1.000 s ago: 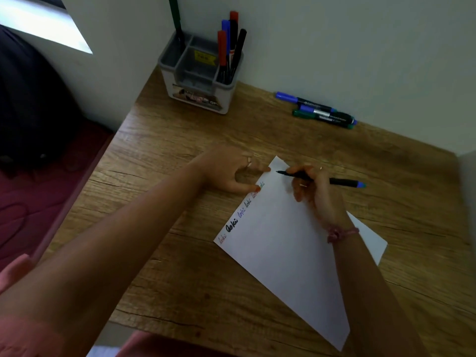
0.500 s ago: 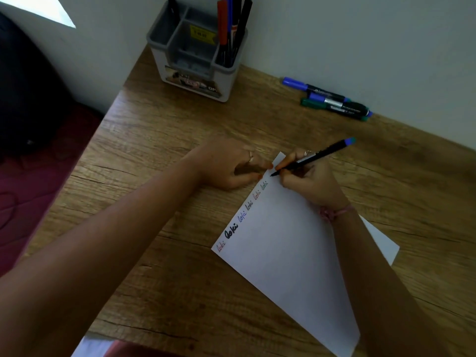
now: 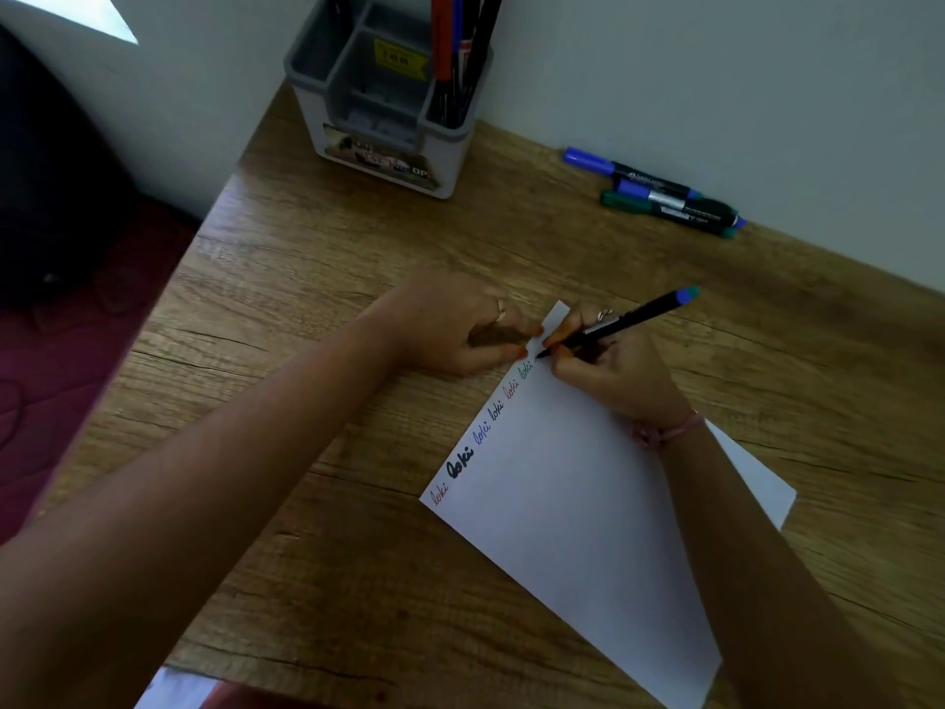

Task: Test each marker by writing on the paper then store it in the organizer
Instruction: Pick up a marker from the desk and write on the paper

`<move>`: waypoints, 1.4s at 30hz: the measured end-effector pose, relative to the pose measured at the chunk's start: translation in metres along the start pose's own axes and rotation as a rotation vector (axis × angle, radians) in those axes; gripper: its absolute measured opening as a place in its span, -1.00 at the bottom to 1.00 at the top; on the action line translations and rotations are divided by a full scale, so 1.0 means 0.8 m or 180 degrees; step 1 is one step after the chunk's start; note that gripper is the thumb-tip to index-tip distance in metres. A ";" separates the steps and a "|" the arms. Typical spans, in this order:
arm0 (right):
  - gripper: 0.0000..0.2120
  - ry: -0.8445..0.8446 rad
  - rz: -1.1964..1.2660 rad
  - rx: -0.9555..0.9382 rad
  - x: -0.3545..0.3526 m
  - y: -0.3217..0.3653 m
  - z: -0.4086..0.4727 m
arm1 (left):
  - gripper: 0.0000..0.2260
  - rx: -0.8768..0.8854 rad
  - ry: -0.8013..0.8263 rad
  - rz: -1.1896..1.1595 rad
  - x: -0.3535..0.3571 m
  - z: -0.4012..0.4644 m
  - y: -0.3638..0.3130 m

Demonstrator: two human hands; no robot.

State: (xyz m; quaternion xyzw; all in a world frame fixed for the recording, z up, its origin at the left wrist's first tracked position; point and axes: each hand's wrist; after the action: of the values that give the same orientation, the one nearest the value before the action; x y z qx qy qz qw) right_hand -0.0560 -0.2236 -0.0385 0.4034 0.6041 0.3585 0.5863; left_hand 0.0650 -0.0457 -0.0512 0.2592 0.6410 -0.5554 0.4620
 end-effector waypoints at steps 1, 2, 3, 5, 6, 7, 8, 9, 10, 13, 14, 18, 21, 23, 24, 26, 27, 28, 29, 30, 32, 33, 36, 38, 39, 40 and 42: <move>-0.84 -0.0047 0.0016 -0.0016 0.001 0.001 0.001 | -0.59 -0.0011 0.0017 0.0007 0.000 0.000 0.000; -0.82 -0.0064 -0.0001 -0.0038 0.002 0.002 0.002 | -0.59 -0.0021 0.0034 0.0029 0.001 0.000 0.001; -0.82 -0.0053 -0.0039 -0.0060 0.002 0.002 0.003 | -0.60 -0.0028 0.0047 0.0053 0.000 0.000 0.001; -0.84 0.0005 -0.0087 -0.0069 0.000 0.000 0.002 | -0.62 -0.0045 0.0071 0.0069 0.001 0.001 0.001; -0.83 0.0031 -0.0091 -0.0040 -0.001 -0.002 0.001 | -0.62 -0.0050 0.0066 0.0065 0.001 0.001 0.001; -0.83 0.0040 -0.0089 -0.0006 -0.002 -0.003 0.001 | -0.61 -0.0052 0.0047 0.0064 0.001 0.000 0.001; -0.84 0.0026 -0.0091 0.0016 -0.002 -0.004 0.000 | -0.62 -0.0055 0.0027 0.0064 0.001 0.000 0.001; -0.86 -0.0015 -0.0090 0.0011 -0.002 -0.004 0.000 | -0.63 -0.0062 0.0011 0.0069 0.000 0.000 0.001; -0.90 -0.0058 -0.0076 -0.0015 -0.001 -0.003 0.000 | -0.64 -0.0064 -0.0010 0.0069 0.001 -0.001 0.001; -0.97 -0.0069 -0.0025 -0.0087 0.000 -0.003 0.000 | -0.61 -0.0037 -0.0047 0.0038 0.001 0.000 0.000; -0.96 -0.0057 -0.0029 -0.0079 0.000 -0.004 0.000 | -0.61 -0.0025 -0.0052 0.0036 0.002 0.000 0.001; -0.86 -0.0146 -0.0029 -0.0038 0.001 -0.005 0.001 | -0.61 -0.0013 -0.0104 0.0026 0.003 0.000 0.002; -0.94 -0.0153 -0.0039 -0.0042 0.002 -0.006 0.000 | -0.61 0.0004 -0.0114 0.0013 0.004 0.000 0.003; -0.91 -0.0212 -0.0002 -0.0021 0.003 -0.006 0.001 | -0.61 -0.0030 -0.0100 0.0031 0.004 0.000 0.003; -0.87 -0.0227 0.0026 -0.0018 0.004 -0.005 0.002 | -0.60 -0.0047 -0.0092 0.0019 0.005 0.000 0.003; -0.82 -0.0207 0.0051 -0.0051 0.003 -0.002 0.003 | -0.58 -0.0027 -0.0094 -0.0026 0.005 0.000 0.003; -0.84 -0.0188 0.0039 -0.0068 0.002 -0.002 0.002 | -0.57 -0.0010 -0.0102 -0.0028 0.004 0.001 0.003; -0.87 -0.0174 0.0021 -0.0060 0.001 -0.003 0.002 | -0.57 0.0002 -0.0119 -0.0014 0.004 0.001 0.003; -0.90 -0.0174 -0.0001 -0.0037 0.000 -0.003 0.001 | -0.58 0.0003 -0.0146 0.0000 0.004 0.001 0.004; -0.92 -0.0191 -0.0020 -0.0018 0.000 -0.004 0.001 | -0.60 -0.0005 -0.0168 -0.0004 0.005 0.001 0.004; -0.92 -0.0269 0.0019 -0.0005 0.001 -0.003 0.002 | -0.59 -0.0002 -0.0179 -0.0041 0.005 0.000 0.004; -0.92 -0.0296 0.0065 -0.0011 0.001 -0.001 0.003 | -0.58 0.0011 -0.0174 -0.0061 0.005 0.001 0.004; -0.95 -0.0260 -0.0004 -0.0063 0.001 0.000 0.003 | -0.57 0.0040 -0.0189 -0.0055 0.005 0.001 0.004; -0.93 -0.0242 -0.0040 -0.0062 0.000 -0.002 0.002 | -0.58 0.0036 -0.0178 0.0026 0.005 0.001 0.004; -0.93 -0.0267 -0.0034 -0.0059 0.000 -0.002 0.002 | -0.58 0.0022 -0.0163 0.0060 0.005 0.001 0.004; -0.93 -0.0301 -0.0030 -0.0052 0.000 -0.003 0.002 | -0.58 0.0011 -0.0155 0.0082 0.006 0.000 0.004; -0.95 -0.0328 -0.0041 -0.0044 0.000 -0.002 0.003 | -0.55 -0.0014 -0.0144 0.0072 0.005 0.000 0.004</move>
State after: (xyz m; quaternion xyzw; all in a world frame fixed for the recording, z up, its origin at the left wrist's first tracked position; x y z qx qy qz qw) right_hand -0.0535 -0.2246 -0.0404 0.4133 0.5733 0.3377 0.6217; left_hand 0.0659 -0.0460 -0.0565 0.2528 0.6287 -0.5544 0.4832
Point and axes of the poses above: each hand's wrist, its own z-axis towards the middle knuckle, its own x-axis out of the palm, y = z × x, and after that the axes turned 3 degrees about -z, right-handed
